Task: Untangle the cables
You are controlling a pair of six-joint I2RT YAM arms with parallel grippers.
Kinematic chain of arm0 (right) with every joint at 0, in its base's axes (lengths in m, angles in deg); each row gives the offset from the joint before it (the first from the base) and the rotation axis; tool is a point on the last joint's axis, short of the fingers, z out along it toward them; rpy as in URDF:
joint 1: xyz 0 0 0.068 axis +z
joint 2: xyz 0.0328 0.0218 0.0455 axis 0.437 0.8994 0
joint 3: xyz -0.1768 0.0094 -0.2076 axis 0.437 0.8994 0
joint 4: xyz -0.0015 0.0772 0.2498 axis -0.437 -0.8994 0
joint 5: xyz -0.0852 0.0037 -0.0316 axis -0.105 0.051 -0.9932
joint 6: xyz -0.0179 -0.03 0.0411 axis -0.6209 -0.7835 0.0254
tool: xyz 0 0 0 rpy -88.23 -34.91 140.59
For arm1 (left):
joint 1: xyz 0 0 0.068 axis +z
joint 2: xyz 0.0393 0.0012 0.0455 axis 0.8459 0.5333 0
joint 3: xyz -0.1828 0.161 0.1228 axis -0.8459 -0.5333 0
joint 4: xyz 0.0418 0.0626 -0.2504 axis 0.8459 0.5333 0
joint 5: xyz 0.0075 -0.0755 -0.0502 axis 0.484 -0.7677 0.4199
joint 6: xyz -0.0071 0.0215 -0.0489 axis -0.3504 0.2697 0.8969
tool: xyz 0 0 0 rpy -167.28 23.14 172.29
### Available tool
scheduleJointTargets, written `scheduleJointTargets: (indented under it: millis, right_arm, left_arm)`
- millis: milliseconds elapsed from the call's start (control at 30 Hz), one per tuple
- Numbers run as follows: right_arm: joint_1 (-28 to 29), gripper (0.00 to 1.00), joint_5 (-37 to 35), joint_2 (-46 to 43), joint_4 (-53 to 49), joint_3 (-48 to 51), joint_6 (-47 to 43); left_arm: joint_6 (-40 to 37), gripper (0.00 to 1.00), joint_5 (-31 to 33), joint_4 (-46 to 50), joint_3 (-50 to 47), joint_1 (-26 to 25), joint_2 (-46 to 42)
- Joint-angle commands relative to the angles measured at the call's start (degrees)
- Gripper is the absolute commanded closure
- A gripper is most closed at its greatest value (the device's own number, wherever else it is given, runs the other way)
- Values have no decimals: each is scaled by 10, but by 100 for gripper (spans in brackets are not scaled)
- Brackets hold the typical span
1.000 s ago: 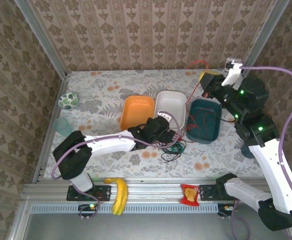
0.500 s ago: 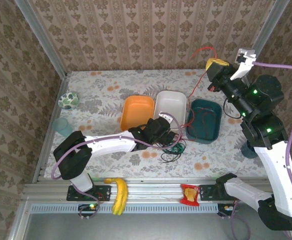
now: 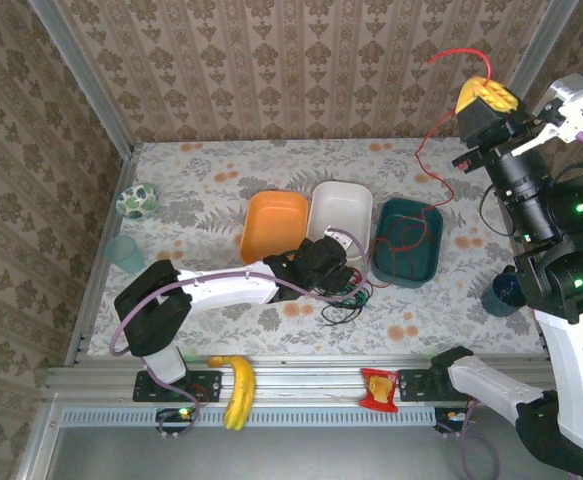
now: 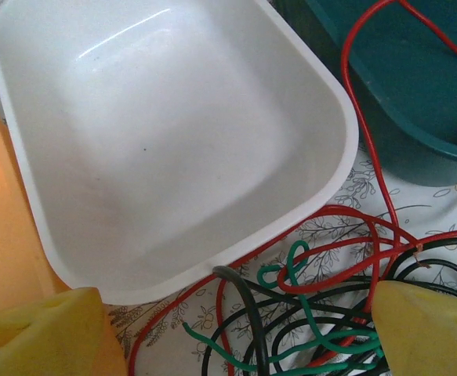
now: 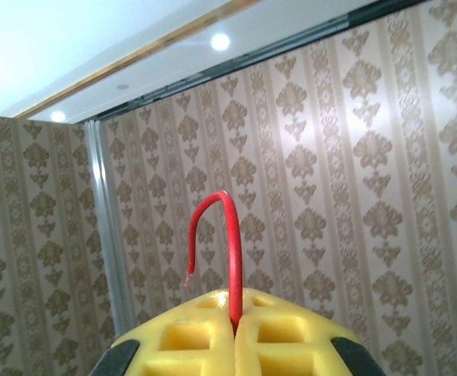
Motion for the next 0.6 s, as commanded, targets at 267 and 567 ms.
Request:
scheduleJointTargets:
  millis: [267,567]
  right_arm:
    - [0,100,-155,64,-26,9,-101]
    - [9,100,-268,95,-37,-16,-151]
  left_arm:
    - [-13,9,18,28,27,-6,10]
    - [-10,8,18,28,34,-6,18]
